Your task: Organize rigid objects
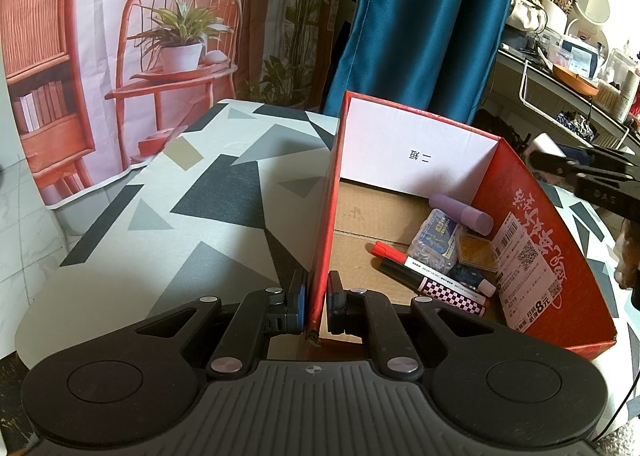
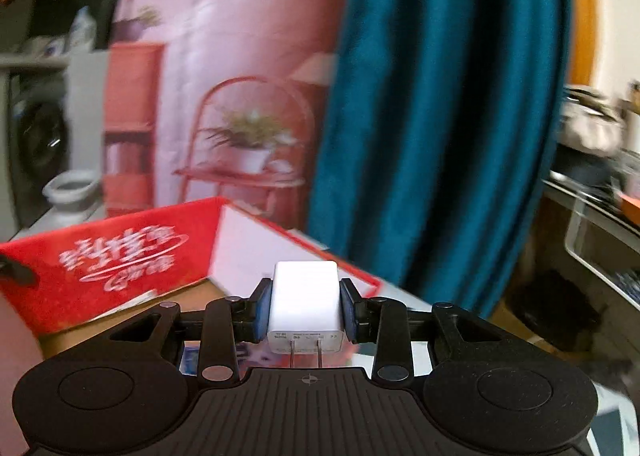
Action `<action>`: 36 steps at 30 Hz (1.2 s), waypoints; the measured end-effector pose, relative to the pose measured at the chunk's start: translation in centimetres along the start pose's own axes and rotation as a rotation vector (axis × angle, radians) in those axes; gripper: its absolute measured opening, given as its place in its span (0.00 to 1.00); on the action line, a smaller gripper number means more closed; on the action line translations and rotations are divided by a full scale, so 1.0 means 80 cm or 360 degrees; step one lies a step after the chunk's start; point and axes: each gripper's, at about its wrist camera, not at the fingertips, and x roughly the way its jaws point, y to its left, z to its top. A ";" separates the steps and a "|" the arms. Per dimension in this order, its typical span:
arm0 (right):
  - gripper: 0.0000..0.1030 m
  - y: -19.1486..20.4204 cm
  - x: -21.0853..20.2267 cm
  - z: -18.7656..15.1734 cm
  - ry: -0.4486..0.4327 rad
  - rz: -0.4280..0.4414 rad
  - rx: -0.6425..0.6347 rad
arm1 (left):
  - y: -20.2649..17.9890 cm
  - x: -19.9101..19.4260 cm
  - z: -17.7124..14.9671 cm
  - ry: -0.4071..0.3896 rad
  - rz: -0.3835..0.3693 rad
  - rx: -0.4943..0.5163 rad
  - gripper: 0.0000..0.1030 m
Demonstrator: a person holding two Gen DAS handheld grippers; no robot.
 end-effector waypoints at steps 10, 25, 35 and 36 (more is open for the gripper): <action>0.19 0.046 0.048 0.001 0.0299 0.0226 -0.0153 | 0.000 0.000 0.000 0.0000 0.0000 0.0002 0.10; 0.85 0.024 0.007 0.008 0.0253 0.0067 0.0170 | 0.001 0.001 0.002 0.0007 0.0001 -0.0017 0.10; 1.00 0.018 -0.021 0.003 0.0321 -0.0136 0.0417 | 0.001 0.002 0.004 0.0020 0.0003 -0.0039 0.11; 1.00 0.019 -0.022 0.000 0.0337 -0.0159 0.0439 | 0.001 0.002 0.004 0.0020 0.0003 -0.0038 0.11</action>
